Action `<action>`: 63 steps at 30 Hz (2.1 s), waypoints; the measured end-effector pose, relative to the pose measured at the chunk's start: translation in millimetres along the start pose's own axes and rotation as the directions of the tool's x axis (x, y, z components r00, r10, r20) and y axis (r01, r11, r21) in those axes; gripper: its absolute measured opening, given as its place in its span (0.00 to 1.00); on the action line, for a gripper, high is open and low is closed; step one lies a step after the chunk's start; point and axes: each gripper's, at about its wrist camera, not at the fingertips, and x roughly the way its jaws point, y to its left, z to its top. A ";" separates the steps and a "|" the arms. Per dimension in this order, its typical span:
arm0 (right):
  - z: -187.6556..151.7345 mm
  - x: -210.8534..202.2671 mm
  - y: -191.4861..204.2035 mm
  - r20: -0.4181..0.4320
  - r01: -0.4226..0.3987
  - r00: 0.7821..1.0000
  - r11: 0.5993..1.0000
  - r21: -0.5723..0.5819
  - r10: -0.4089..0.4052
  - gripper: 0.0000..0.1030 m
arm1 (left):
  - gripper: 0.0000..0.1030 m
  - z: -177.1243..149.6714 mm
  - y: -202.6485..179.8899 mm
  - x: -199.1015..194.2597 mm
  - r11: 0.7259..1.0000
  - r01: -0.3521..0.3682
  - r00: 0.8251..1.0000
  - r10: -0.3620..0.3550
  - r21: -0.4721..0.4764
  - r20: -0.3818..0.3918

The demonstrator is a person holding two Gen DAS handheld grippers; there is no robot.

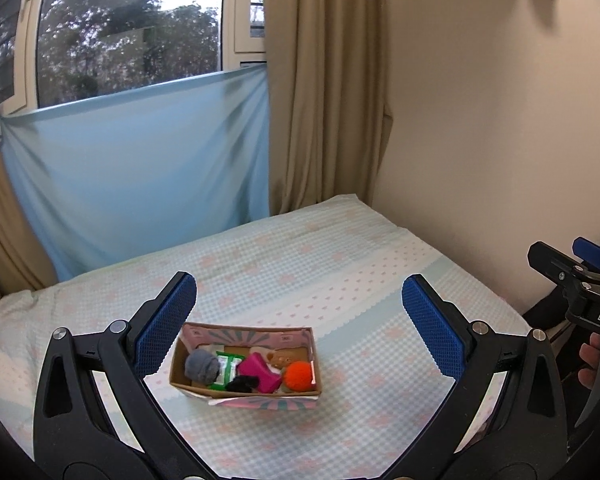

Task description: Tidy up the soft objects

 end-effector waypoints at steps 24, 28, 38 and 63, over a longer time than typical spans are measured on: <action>-0.7 -8.4 -12.8 0.019 -0.009 1.000 1.000 -0.010 0.009 0.99 | 1.00 -1.7 -16.5 -12.6 0.999 -0.044 0.998 0.044 0.001 0.043; 0.8 -7.4 -13.9 0.019 -0.008 1.000 1.000 -0.007 0.008 0.99 | 1.00 -1.4 -16.6 -11.9 0.999 -0.044 0.998 0.044 0.001 0.042; 4.3 -4.2 -16.8 0.018 -0.002 1.000 1.000 0.000 0.002 0.99 | 1.00 0.4 -19.8 -8.9 0.999 -0.036 0.998 0.035 0.010 0.050; 6.5 -7.1 -21.9 0.038 -0.003 0.999 1.000 0.005 0.003 0.99 | 1.00 -0.5 -24.2 -8.2 0.997 -0.076 0.995 0.075 0.019 0.064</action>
